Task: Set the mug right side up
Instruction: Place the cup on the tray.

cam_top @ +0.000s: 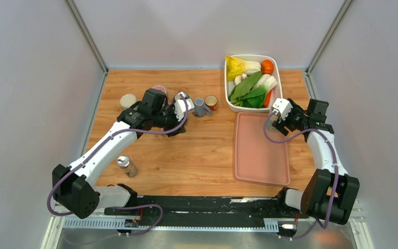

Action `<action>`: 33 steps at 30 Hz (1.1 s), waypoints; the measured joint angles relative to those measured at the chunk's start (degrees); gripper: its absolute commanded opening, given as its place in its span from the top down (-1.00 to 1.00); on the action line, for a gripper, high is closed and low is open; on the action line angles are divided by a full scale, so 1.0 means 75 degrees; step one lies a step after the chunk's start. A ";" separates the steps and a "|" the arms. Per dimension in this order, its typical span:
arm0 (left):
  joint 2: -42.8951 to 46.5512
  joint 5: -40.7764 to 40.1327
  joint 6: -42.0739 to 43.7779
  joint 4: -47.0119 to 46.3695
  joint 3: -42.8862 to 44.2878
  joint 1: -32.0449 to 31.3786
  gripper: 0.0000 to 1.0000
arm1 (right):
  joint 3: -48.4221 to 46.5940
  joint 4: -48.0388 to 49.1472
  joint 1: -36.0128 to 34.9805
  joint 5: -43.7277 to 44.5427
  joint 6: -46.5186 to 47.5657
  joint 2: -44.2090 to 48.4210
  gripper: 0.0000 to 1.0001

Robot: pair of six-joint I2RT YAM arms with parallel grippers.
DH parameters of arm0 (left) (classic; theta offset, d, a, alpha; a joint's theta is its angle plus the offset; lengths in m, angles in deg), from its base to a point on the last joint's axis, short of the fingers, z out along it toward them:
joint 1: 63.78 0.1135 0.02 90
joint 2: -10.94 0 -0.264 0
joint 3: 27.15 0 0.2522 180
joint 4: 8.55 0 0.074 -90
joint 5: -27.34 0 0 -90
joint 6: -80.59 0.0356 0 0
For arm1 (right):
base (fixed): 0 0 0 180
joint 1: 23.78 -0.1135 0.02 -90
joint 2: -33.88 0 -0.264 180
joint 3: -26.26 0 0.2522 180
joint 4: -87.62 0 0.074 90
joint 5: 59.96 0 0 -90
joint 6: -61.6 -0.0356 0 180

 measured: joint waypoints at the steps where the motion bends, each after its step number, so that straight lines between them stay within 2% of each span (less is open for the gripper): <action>1: 0.0000 0.0000 0.0000 -0.0003 0.0000 0.0000 0.28 | -0.0044 -0.0149 -0.0102 0.0003 0.0149 -0.0076 -0.50; 9: 0.0003 -0.0003 0.0006 -0.0006 -0.0009 0.0000 0.28 | -0.0388 -0.0749 -0.0341 0.0125 0.0723 -0.0720 -0.22; 14: 0.0003 -0.0003 0.0006 -0.0035 -0.0009 0.0000 0.28 | -0.0463 -0.0746 -0.0344 0.0312 0.1000 -0.0819 -0.13; 33: 0.0003 0.0000 0.0000 -0.0143 -0.0012 0.0000 0.28 | -0.0286 0.0050 -0.0997 0.0720 0.1032 -0.1005 -0.08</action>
